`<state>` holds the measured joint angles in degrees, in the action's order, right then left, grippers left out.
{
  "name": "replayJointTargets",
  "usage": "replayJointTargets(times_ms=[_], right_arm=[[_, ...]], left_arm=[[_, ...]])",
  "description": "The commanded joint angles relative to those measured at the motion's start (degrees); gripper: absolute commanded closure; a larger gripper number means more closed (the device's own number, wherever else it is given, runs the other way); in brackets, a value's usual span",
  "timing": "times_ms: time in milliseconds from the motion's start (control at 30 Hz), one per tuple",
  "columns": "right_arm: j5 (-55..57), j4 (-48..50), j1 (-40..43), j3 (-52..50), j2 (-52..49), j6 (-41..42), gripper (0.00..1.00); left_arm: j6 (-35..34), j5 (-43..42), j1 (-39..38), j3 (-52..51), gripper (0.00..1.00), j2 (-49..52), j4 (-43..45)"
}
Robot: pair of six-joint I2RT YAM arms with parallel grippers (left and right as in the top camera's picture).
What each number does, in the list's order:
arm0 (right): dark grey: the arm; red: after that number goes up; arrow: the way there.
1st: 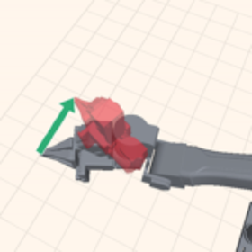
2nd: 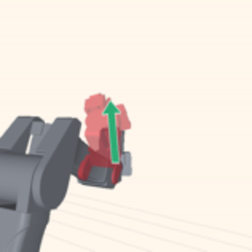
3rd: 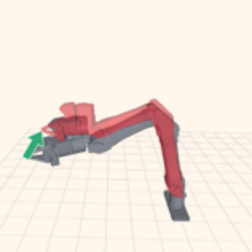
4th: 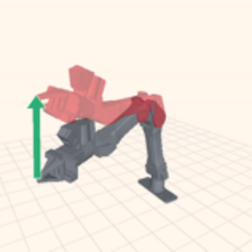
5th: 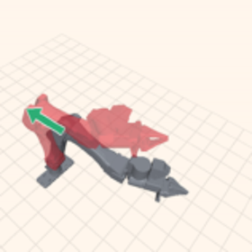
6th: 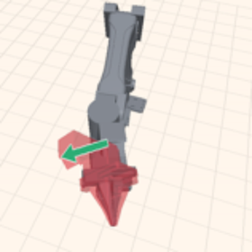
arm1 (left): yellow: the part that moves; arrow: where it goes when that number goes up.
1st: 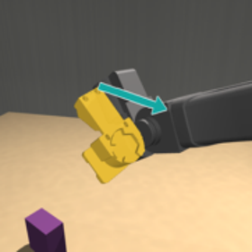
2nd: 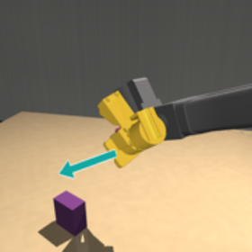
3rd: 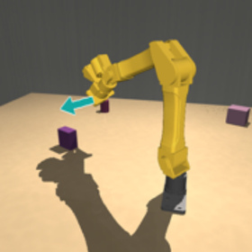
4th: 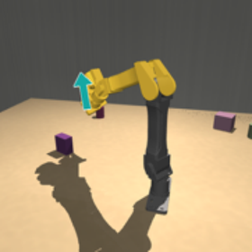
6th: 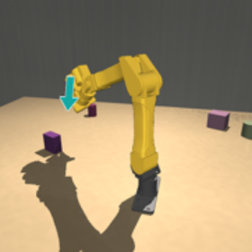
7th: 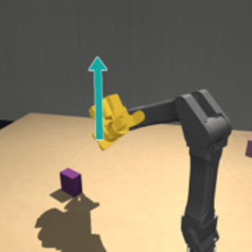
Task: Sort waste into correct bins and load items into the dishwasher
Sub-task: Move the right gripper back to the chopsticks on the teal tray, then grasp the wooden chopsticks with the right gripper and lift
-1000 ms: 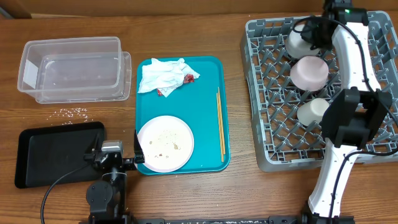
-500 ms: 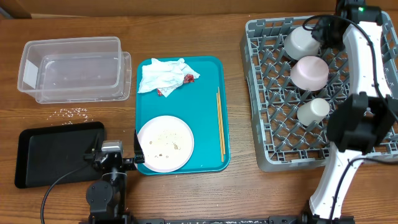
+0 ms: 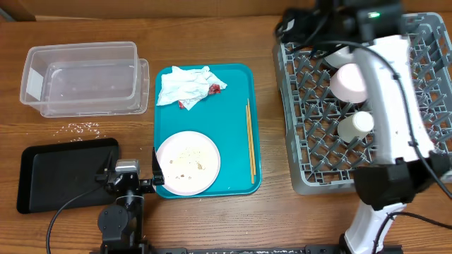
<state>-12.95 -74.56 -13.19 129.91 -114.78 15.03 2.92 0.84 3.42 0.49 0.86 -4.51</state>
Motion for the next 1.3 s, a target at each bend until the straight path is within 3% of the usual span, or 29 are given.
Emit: replayJointTargets(times_ms=[0, 133, 200, 367, 467, 667, 1267], right_arm=[[3.4, -1.0, -4.1, -4.5, -1.3, -0.7, 0.0], [3.5, -1.7, -8.6, -13.2, -1.3, -0.2, 0.0], [3.5, -1.0, -10.3, -17.4, -1.3, -0.3, 0.09], [4.3, 5.7, -15.6, -29.2, -1.3, 0.4, 0.57], [9.9, 9.2, -18.8, -33.6, -1.3, 4.5, 0.66], [17.6, 13.1, -23.6, -36.5, -2.3, 7.8, 0.68], [18.7, 14.6, -23.7, -36.6, -9.6, 8.8, 0.68]], left_arm=[[-0.8, -0.6, 0.3, -0.2, 0.0, -0.6, 0.1], [-0.8, -0.6, 0.3, -0.2, 0.0, -0.6, 0.1], [-0.8, -0.6, 0.3, -0.2, 0.0, -0.6, 0.1], [-0.8, -0.6, 0.3, -0.2, 0.0, -0.6, 0.1], [-0.8, -0.6, 0.3, -0.2, 0.0, -0.6, 0.1], [-0.8, -0.6, 0.3, -0.2, 0.0, -0.6, 0.1], [-0.8, -0.6, 0.3, -0.2, 0.0, -0.6, 0.1]])
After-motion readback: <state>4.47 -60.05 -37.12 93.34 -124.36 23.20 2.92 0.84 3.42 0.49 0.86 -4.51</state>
